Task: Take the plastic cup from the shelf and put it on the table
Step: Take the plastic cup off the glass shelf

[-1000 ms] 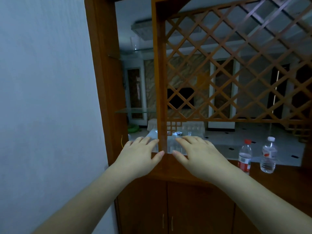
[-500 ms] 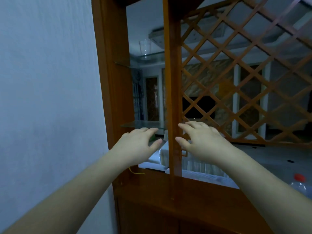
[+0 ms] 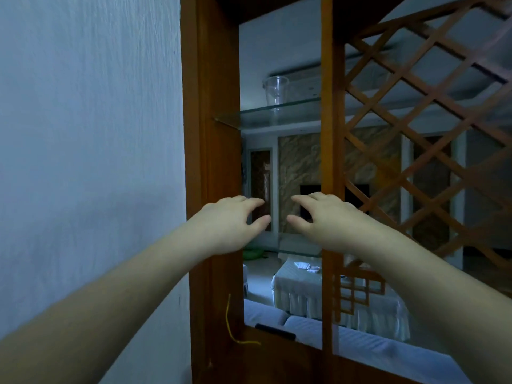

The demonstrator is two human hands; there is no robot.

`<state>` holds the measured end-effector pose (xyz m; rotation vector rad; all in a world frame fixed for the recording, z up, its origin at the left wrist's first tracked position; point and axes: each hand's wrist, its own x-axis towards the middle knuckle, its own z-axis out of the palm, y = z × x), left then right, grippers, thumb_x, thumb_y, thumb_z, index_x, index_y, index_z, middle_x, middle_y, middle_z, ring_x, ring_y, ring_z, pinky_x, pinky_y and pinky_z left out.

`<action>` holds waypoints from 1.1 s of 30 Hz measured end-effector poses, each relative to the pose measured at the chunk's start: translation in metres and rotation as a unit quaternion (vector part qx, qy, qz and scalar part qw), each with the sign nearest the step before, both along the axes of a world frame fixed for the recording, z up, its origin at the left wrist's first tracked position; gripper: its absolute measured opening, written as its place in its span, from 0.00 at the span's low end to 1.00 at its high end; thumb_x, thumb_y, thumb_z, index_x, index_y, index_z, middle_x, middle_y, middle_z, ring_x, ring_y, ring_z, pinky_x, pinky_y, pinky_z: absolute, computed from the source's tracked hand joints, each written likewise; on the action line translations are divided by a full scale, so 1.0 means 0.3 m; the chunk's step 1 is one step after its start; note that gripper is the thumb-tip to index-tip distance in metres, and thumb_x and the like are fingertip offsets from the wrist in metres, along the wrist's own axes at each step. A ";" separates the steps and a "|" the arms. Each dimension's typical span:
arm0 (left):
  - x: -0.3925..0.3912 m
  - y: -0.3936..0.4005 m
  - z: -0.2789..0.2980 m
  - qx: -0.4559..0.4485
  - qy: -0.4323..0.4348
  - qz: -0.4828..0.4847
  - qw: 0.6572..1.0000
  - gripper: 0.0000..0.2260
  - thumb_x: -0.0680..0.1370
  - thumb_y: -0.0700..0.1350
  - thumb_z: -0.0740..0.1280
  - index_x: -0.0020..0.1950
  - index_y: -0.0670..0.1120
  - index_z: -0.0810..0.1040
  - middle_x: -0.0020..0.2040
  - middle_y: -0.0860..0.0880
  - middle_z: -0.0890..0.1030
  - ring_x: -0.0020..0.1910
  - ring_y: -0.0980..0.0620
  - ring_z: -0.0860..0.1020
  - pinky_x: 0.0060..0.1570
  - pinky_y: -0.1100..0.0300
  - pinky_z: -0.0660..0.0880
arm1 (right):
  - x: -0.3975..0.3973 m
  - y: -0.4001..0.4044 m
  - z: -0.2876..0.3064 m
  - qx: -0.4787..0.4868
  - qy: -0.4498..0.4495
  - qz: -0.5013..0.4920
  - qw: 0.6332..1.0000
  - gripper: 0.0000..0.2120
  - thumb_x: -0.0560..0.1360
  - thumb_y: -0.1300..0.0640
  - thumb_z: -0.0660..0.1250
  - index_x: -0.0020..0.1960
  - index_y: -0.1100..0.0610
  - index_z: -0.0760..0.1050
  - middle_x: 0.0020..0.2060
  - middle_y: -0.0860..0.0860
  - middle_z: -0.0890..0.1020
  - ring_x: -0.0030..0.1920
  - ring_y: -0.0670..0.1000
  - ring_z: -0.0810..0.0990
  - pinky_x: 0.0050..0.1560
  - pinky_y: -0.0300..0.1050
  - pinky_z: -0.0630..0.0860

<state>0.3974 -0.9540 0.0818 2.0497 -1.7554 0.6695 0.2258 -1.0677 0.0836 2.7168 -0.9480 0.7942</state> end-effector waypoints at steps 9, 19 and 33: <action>0.088 -0.185 0.144 0.002 -0.047 -0.015 0.999 0.26 0.79 0.64 0.53 0.75 0.55 0.60 0.74 0.48 0.67 0.70 0.46 0.66 0.64 0.46 0.69 | 0.160 -0.175 0.152 -0.024 -0.057 -0.032 0.998 0.27 0.76 0.37 0.55 0.71 0.48 0.64 0.66 0.54 0.72 0.62 0.57 0.73 0.57 0.57 0.74; 0.226 -0.350 0.371 -0.080 -0.010 -0.043 0.996 0.23 0.79 0.60 0.57 0.73 0.54 0.64 0.71 0.48 0.72 0.66 0.49 0.71 0.54 0.58 0.70 | 0.219 -0.304 0.424 -0.142 -0.104 0.045 0.983 0.27 0.77 0.41 0.58 0.72 0.51 0.63 0.68 0.54 0.71 0.65 0.55 0.71 0.62 0.54 0.71; 0.349 -0.537 0.649 -0.248 0.018 -0.150 0.957 0.20 0.79 0.54 0.63 0.70 0.54 0.66 0.62 0.50 0.77 0.55 0.54 0.76 0.49 0.60 0.77 | 0.352 -0.438 0.700 -0.168 -0.259 0.093 0.946 0.24 0.77 0.48 0.63 0.71 0.54 0.66 0.65 0.54 0.75 0.57 0.52 0.76 0.48 0.41 0.68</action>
